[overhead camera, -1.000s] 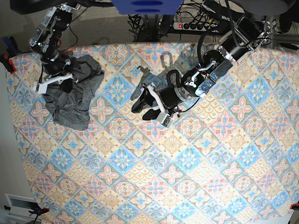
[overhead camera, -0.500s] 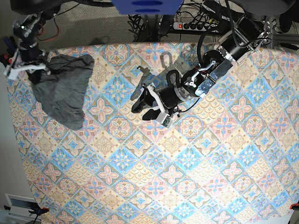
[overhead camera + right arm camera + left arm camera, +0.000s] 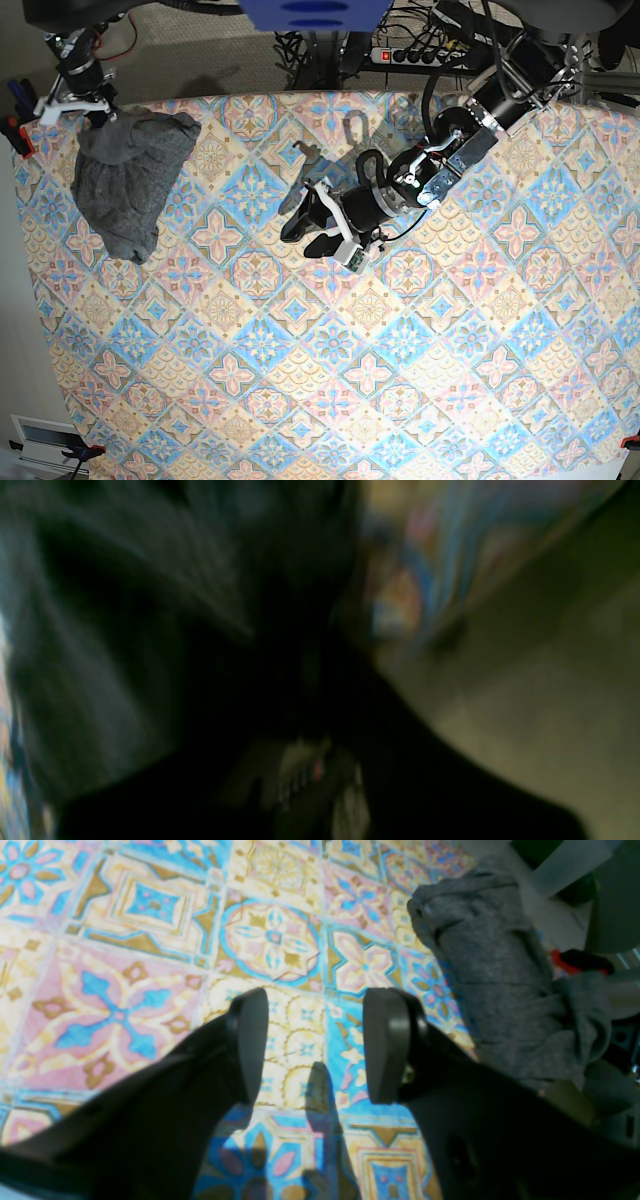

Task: Layout the t-shirt on the table in an organized manner, then fold the t-shirt properly
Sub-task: 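Pull the grey shirt toward the table corner with the right gripper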

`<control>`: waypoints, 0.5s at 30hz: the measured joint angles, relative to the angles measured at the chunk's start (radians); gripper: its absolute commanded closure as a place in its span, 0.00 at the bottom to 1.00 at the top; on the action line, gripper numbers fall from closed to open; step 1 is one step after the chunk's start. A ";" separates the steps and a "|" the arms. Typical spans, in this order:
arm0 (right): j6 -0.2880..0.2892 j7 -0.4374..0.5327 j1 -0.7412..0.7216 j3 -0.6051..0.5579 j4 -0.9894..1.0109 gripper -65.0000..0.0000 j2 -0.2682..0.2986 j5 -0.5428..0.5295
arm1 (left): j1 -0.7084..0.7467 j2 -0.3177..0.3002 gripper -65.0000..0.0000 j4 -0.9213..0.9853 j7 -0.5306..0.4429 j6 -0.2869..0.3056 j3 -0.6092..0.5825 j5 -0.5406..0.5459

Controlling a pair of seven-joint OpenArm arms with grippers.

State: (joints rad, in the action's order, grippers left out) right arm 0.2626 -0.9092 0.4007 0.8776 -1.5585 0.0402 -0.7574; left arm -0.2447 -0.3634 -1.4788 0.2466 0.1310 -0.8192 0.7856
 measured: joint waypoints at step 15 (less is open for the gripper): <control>-0.020 -0.098 -0.014 -0.029 -0.361 0.63 -0.008 0.065 | 0.007 0.001 0.54 0.000 0.001 -0.001 0.000 -0.001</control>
State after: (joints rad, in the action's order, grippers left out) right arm 0.2424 -1.0069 0.3870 0.8486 -1.9194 0.0322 -0.6926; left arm -0.2378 -0.3622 -1.4788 0.2474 0.1303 -0.8192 0.7849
